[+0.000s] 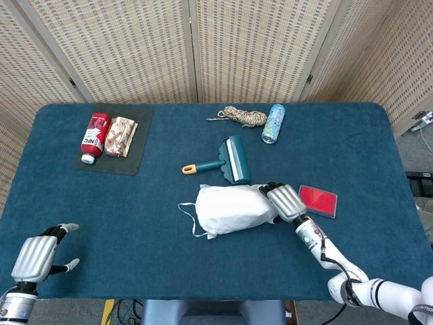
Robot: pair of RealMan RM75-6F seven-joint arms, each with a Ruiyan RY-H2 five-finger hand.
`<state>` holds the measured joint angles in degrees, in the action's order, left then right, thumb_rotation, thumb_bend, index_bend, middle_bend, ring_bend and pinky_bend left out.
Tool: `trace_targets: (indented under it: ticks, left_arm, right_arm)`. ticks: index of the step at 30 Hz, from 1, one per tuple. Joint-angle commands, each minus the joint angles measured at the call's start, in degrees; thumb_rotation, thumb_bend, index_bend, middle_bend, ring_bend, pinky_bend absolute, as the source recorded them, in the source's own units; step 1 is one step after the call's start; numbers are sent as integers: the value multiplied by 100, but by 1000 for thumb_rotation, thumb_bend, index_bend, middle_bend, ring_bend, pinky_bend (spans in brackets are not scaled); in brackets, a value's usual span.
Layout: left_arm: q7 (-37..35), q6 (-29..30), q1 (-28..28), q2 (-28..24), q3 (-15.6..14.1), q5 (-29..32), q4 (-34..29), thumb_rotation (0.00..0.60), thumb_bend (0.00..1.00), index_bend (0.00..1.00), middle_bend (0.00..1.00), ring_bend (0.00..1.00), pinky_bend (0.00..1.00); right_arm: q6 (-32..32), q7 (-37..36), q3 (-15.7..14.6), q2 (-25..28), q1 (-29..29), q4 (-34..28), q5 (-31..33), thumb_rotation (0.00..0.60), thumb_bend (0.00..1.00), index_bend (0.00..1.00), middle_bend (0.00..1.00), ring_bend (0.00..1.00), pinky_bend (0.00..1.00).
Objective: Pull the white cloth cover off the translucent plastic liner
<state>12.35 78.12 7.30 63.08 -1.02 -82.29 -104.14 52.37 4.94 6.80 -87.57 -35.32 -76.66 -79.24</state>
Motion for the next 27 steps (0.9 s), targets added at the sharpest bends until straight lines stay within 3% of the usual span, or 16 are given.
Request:
trace_targets:
  ticks: [1,3,7,11,17,27]
  left_arm:
    - [0,-20,11,9,6,7,3,600,54,278,306,326,519]
    - [8,-33,19,18,3,-1,6,600,53,278,306,326,521]
    - [38,-50,36,43,14,4,-6,600,53,278,306,327,525]
    - [48,-58,46,64,16,0,-10,600,53,278,306,327,528]
    - [66,-83,64,88,15,-4,-21,600,53,279,308,327,531]
    - [176,-117,153,117,95,11,-138,600,53,280,310,329,545]
  right_arm:
    - [-23,-37,-5,-51,-38,65,2,600,56,280,370,299,438]
    - [-36,-82,-8,-99,-70,136,-7,600,149,309,392,322,455]
    - [-9,-127,-8,-213,-113,289,-29,600,430,393,457,388,515]
    - [34,-186,-15,-324,-148,442,-70,600,594,477,526,460,578]
    - [198,-458,-54,-488,-152,722,-219,600,684,559,595,522,635]
    - [1130,-1559,-180,-701,18,1330,-850,600,705,586,618,544,659]
